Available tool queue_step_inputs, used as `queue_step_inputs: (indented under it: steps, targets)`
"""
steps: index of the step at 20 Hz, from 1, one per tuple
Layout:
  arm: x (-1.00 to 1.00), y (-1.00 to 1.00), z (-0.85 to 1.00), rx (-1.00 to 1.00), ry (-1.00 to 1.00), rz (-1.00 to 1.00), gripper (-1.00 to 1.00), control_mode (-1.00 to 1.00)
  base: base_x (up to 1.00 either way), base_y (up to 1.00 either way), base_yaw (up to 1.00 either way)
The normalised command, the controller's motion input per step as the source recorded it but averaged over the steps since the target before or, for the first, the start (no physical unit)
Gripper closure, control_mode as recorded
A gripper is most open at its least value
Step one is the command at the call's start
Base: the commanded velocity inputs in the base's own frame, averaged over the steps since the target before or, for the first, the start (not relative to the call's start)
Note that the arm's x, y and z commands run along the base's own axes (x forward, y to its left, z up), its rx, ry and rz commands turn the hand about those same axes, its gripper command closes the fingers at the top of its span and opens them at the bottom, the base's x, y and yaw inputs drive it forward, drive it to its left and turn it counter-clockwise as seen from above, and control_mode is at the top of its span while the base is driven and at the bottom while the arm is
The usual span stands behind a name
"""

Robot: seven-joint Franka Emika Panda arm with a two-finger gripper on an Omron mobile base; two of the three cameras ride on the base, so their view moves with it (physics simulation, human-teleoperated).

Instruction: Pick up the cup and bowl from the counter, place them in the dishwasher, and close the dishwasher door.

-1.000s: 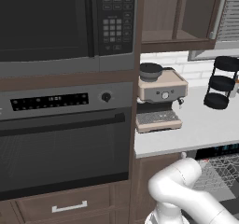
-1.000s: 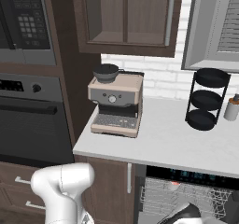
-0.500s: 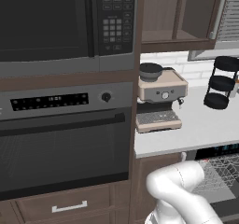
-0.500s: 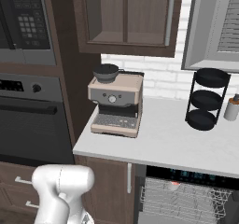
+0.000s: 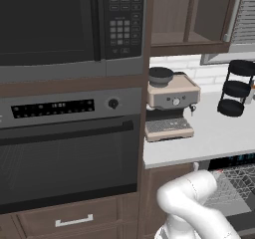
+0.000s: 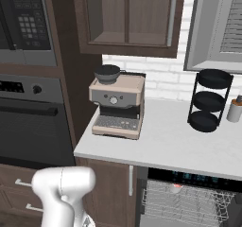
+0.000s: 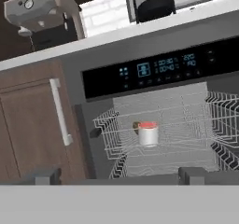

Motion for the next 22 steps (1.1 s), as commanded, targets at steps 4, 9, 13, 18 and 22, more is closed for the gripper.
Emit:
queue_step_inputs:
  steps: [4,9,13,18,22]
  targets:
    - [0.23,-0.96,-1.0,0.3,-0.27,-0.15,-1.0,-1.0,0.0,0.0,0.0]
    - [-0.17,-0.67,-1.0,0.15,-0.21,-0.21,-1.0,-1.0,0.0,0.0,0.0]
    - [-0.6,-0.31,-0.99,-0.02,-0.07,-0.07,-1.0,-1.0,0.0,0.0,0.0]
    - [-0.64,-0.29,-0.83,-0.07,0.1,0.0,-1.0,-1.0,0.0,0.0,0.0]
    - [-0.17,-0.22,-1.0,0.0,0.06,0.0,-1.0,-1.0,0.0,0.0,0.0]
